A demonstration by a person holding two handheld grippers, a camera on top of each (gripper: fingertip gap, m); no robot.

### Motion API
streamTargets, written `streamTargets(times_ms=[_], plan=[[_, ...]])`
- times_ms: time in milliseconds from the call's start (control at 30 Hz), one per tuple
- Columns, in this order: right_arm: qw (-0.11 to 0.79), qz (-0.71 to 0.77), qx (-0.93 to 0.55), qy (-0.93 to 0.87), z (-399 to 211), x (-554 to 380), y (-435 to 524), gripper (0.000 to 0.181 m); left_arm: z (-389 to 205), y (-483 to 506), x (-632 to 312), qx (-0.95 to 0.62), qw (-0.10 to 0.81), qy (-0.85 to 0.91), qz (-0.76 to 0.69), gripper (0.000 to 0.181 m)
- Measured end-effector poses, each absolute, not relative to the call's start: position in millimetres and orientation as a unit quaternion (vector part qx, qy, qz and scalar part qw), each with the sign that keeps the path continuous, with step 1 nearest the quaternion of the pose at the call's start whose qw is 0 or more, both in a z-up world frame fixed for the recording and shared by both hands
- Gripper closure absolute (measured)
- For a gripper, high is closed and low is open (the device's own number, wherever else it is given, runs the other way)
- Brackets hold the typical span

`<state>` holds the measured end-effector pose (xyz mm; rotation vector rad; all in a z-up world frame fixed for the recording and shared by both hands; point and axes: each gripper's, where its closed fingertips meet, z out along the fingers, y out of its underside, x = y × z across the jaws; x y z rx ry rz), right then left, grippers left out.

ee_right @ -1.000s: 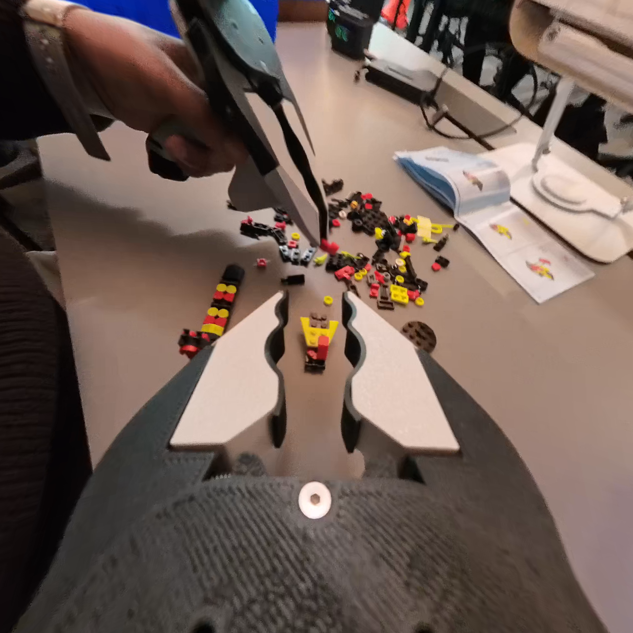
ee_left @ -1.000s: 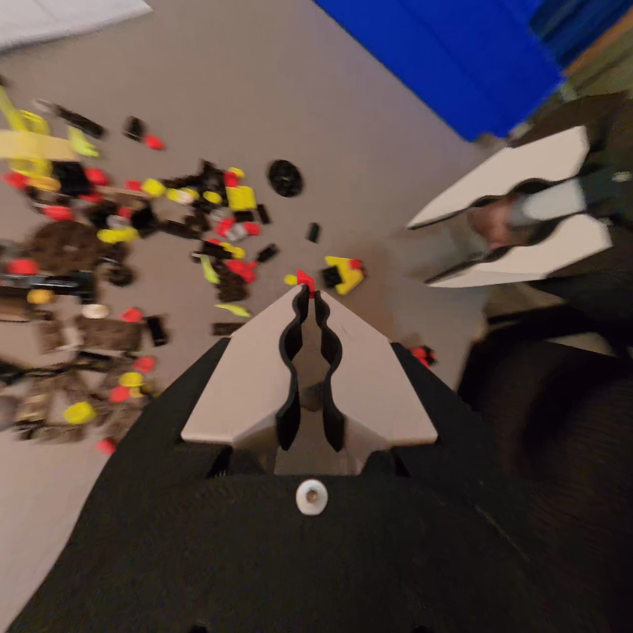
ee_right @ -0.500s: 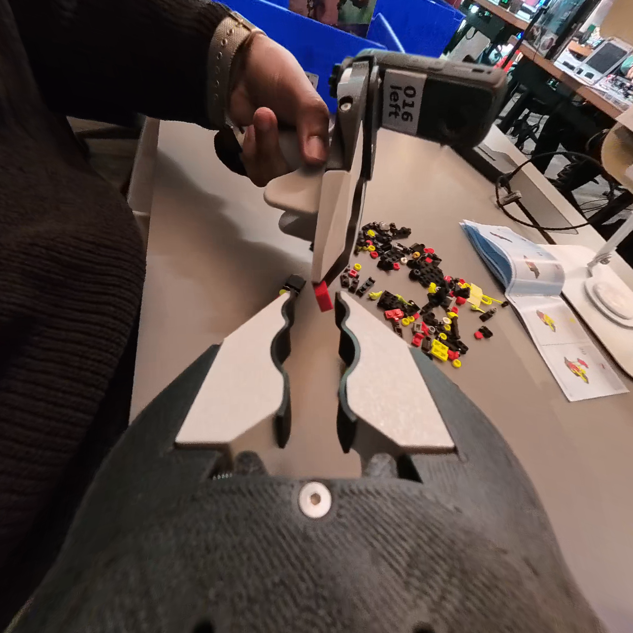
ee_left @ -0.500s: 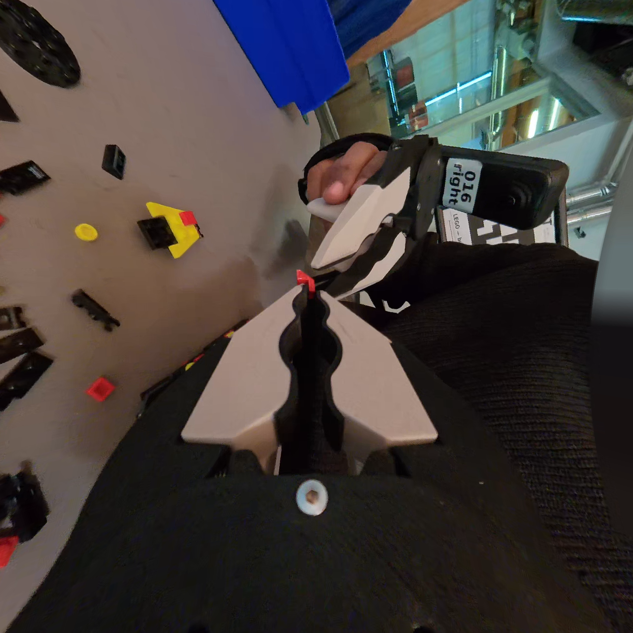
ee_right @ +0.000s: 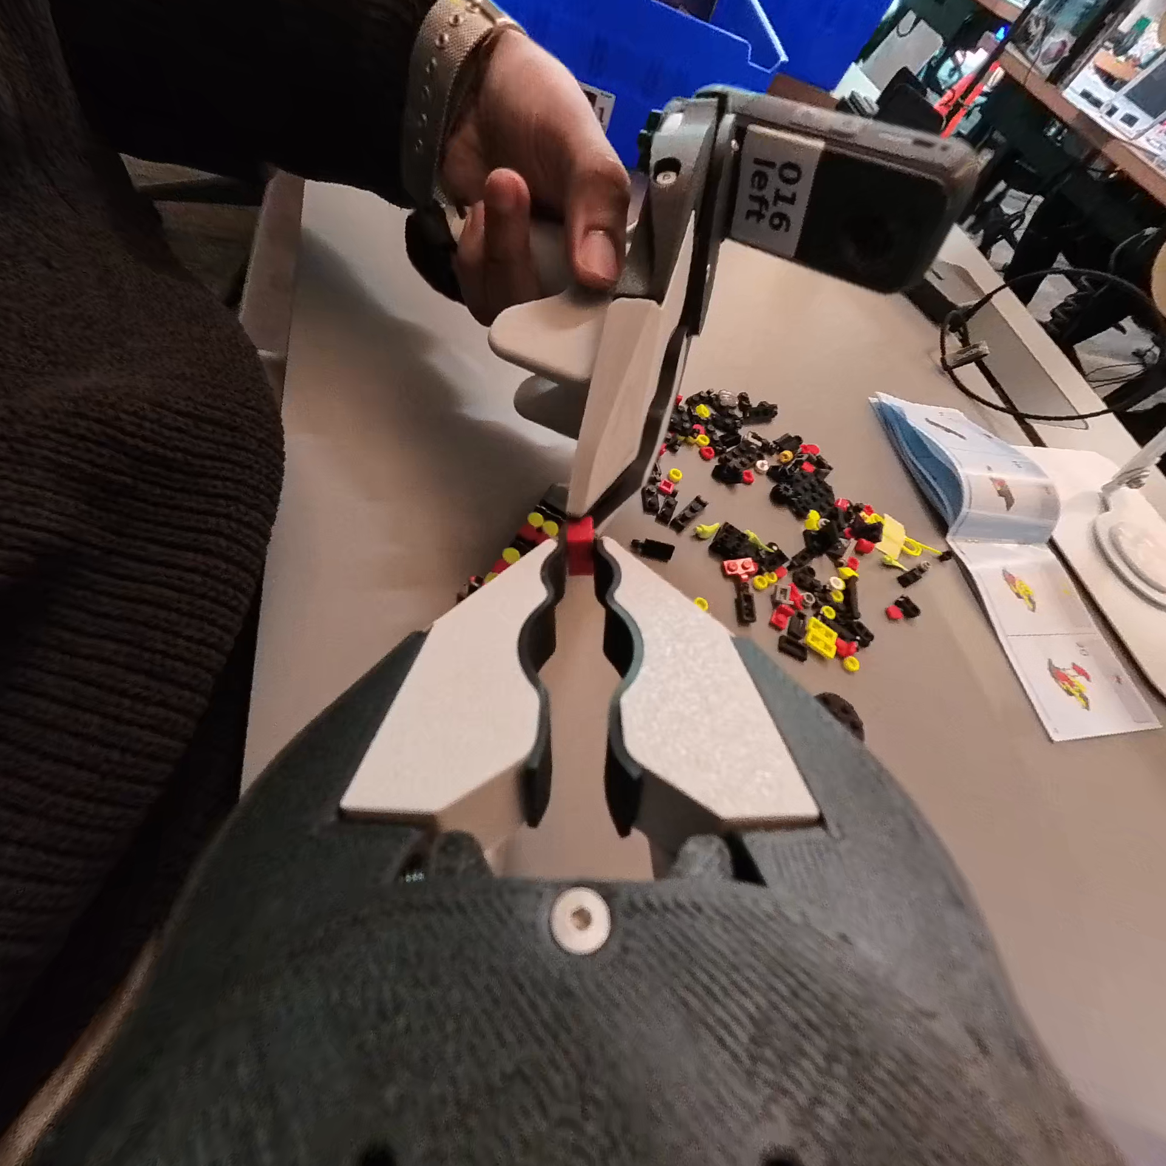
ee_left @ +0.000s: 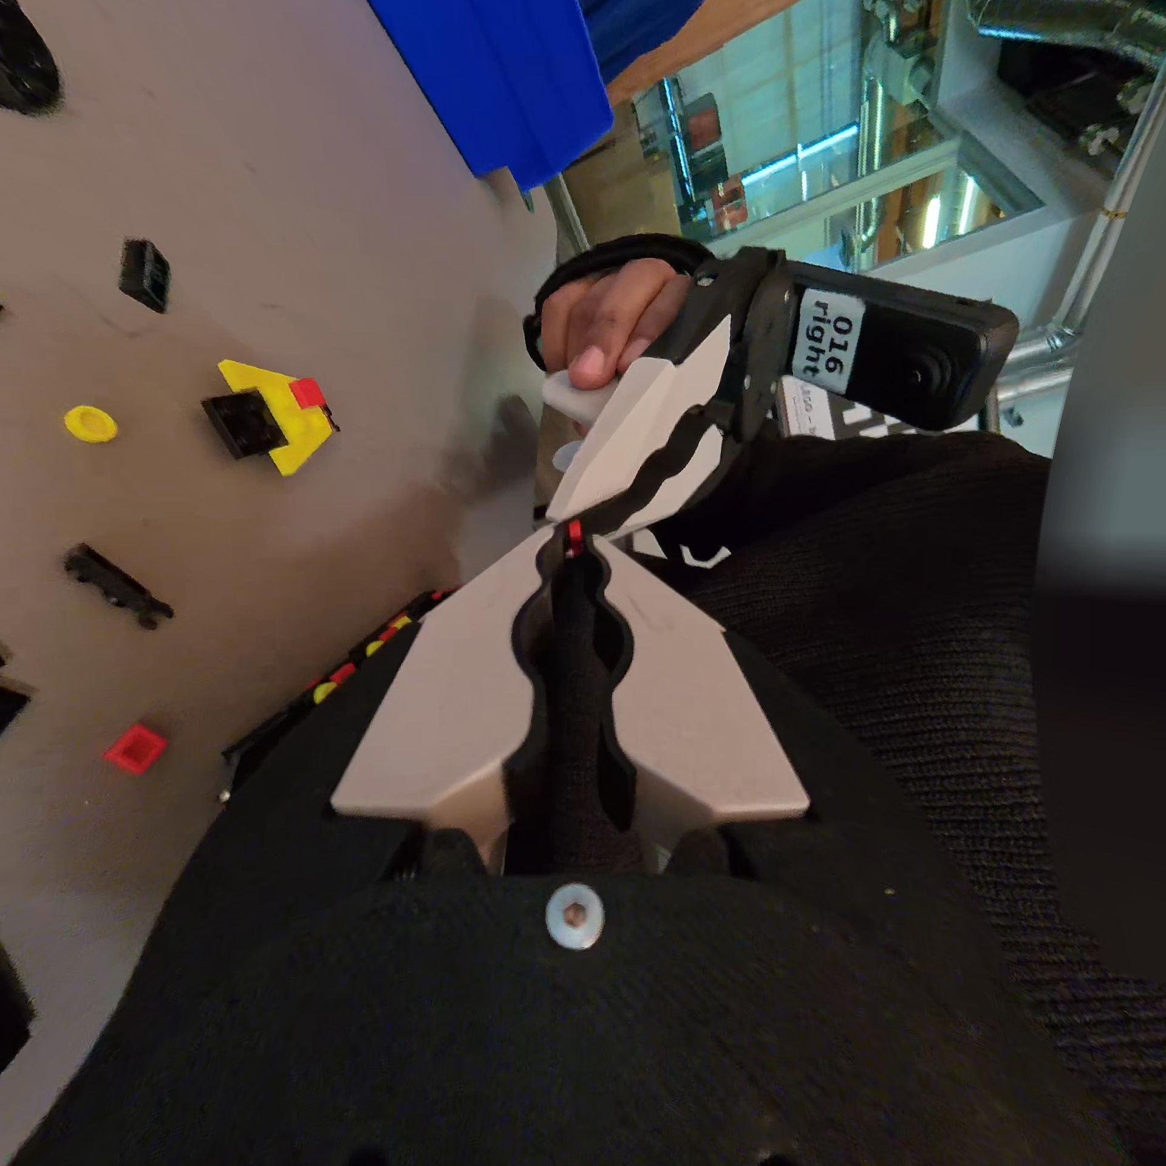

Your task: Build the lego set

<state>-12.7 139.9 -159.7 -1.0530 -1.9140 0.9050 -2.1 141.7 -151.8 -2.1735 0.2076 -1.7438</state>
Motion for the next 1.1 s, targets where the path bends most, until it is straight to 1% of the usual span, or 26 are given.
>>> streamTargets(times_ms=[67,100,167,267,300,367,467,633,1100], plan=[[0.380,0.349,-0.434,-0.739,-161,-13,148,0.175,-156,153,-9,-0.779,0.204,0.061,-0.589,0.160],[0.380,0.339,-0.456,-0.730,-164,-13,157,0.175,-159,159,-14,-0.789,0.225,0.057,-0.569,0.158],[0.365,0.312,-0.522,-0.704,-176,-12,180,0.175,-165,172,-24,-0.807,0.265,0.048,-0.525,0.157],[0.300,0.309,-0.634,-0.642,-197,-5,200,0.175,-175,186,-33,-0.832,0.309,0.038,-0.460,0.156],[0.280,0.321,-0.657,-0.622,-201,-4,200,0.175,-178,189,-34,-0.840,0.317,0.041,-0.438,0.156],[0.269,0.323,-0.685,-0.595,-206,-4,201,0.175,-187,194,-34,-0.859,0.327,0.052,-0.391,0.155],[0.287,0.288,-0.690,-0.599,-210,-6,203,0.175,-203,202,-36,-0.885,0.327,0.058,-0.326,0.154],[0.300,0.254,-0.675,-0.625,-216,-10,199,0.175,-221,204,-33,-0.905,0.307,0.068,-0.288,0.152],[0.314,0.241,-0.667,-0.631,-219,-14,202,0.175,-227,198,-26,-0.901,0.280,0.059,-0.325,0.155]])
